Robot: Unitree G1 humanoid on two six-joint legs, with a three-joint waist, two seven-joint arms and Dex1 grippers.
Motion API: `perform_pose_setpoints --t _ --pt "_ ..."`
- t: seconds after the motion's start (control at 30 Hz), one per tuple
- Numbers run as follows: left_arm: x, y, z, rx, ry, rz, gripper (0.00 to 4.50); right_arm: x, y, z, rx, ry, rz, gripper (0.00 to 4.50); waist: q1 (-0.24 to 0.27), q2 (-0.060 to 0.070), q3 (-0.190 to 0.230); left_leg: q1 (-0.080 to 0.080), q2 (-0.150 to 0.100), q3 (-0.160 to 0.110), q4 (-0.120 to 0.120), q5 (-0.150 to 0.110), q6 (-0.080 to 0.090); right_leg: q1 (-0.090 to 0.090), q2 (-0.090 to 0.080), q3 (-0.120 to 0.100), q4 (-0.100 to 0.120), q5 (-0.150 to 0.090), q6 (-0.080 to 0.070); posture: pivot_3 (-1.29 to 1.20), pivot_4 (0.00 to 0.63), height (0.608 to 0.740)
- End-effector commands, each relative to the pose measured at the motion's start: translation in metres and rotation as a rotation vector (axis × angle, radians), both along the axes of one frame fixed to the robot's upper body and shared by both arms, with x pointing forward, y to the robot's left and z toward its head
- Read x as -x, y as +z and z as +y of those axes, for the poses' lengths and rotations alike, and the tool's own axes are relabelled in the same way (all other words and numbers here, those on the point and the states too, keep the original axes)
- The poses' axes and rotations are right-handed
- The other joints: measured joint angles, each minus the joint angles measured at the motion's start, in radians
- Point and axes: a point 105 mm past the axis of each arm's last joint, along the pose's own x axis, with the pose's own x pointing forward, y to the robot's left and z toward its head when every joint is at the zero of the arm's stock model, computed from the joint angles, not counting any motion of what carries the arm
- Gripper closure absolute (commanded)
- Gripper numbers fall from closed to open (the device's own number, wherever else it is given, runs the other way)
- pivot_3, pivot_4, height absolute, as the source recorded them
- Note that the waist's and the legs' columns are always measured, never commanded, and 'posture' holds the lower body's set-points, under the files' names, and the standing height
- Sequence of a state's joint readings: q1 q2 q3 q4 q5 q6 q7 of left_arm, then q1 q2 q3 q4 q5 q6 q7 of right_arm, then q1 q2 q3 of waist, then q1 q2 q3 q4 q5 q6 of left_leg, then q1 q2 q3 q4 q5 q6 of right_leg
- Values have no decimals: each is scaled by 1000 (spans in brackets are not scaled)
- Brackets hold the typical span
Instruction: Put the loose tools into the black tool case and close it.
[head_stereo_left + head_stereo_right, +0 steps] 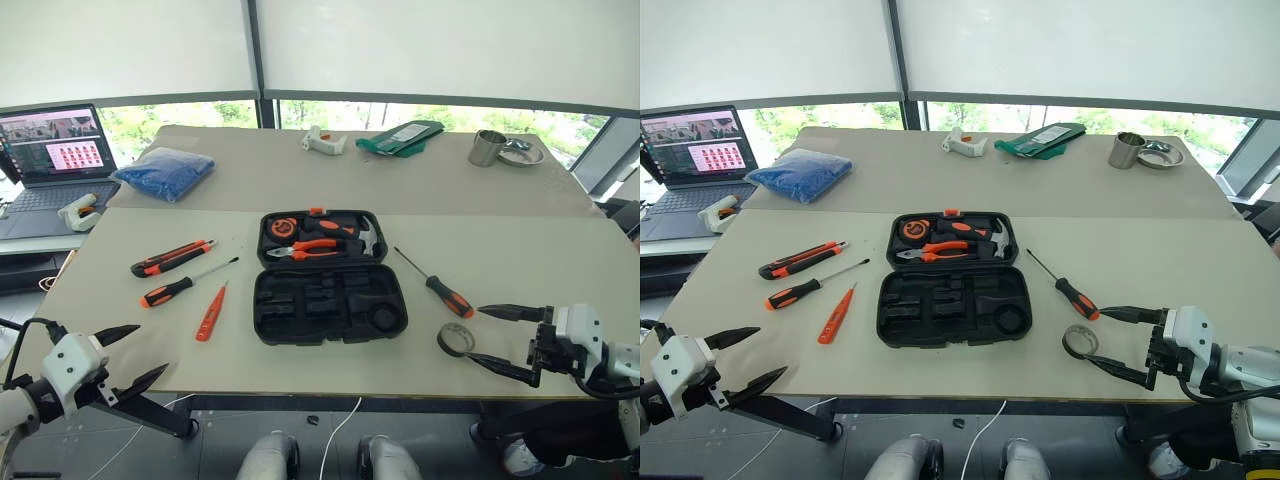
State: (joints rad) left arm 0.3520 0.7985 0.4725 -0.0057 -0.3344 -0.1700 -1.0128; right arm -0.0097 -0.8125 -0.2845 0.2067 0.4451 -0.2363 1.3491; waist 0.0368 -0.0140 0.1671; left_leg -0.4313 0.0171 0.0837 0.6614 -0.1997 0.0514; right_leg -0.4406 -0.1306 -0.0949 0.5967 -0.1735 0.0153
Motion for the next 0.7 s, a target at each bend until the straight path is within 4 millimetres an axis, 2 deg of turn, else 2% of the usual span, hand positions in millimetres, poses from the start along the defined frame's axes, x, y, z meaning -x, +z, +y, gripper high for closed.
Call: perform_pose_setpoints --t 0.03,0.07,0.13,0.23,0.3,0.37,0.43,0.53,0.63,0.7 --pt "-4 20 9 107 88 -32 0 -2 19 15 -71 30 -107 20 0 0 0 0 0 0 0 0 0 0 0 0 0 0 0 0 150 740" --pt "-5 26 19 201 177 -30 0 1 35 30 -188 69 -117 20 -1 -1 0 0 0 0 0 0 0 0 0 0 0 0 0 0 150 740" --pt "0 30 37 314 321 -32 0 7 55 53 -307 145 -132 20 -9 -1 0 0 4 0 0 0 0 0 1 0 1 0 0 0 150 740" --pt "16 27 60 379 500 -43 0 8 66 70 -352 159 -188 20 -19 -1 0 2 6 0 0 -1 -1 0 1 0 2 0 0 0 150 740" --pt "27 18 76 433 630 -17 0 5 73 77 -398 141 -215 20 -23 -2 0 3 6 0 0 -2 -3 0 1 -1 1 0 0 0 150 740" --pt "31 14 75 449 631 13 0 4 71 79 -410 132 -218 20 -23 -3 0 3 6 1 0 -3 -3 0 1 -1 0 0 0 0 150 740" --pt "23 18 68 440 590 26 0 4 65 78 -406 127 -207 20 -14 -4 -1 3 5 1 0 -3 -3 -2 1 -2 0 0 0 0 150 740" --pt "2 27 62 398 525 25 0 3 59 74 -399 116 -202 20 8 -4 -1 3 5 1 0 -3 -3 -2 1 -2 -1 0 0 0 150 740" --pt "-33 38 47 322 415 48 0 1 53 71 -390 116 -191 20 17 -4 -1 1 6 3 0 -3 -3 -3 1 -2 -1 0 0 0 150 740" --pt "-50 41 39 288 364 76 0 0 51 71 -386 119 -186 20 16 -4 -1 1 7 5 0 -3 -3 -2 2 -2 -2 0 0 0 150 740"
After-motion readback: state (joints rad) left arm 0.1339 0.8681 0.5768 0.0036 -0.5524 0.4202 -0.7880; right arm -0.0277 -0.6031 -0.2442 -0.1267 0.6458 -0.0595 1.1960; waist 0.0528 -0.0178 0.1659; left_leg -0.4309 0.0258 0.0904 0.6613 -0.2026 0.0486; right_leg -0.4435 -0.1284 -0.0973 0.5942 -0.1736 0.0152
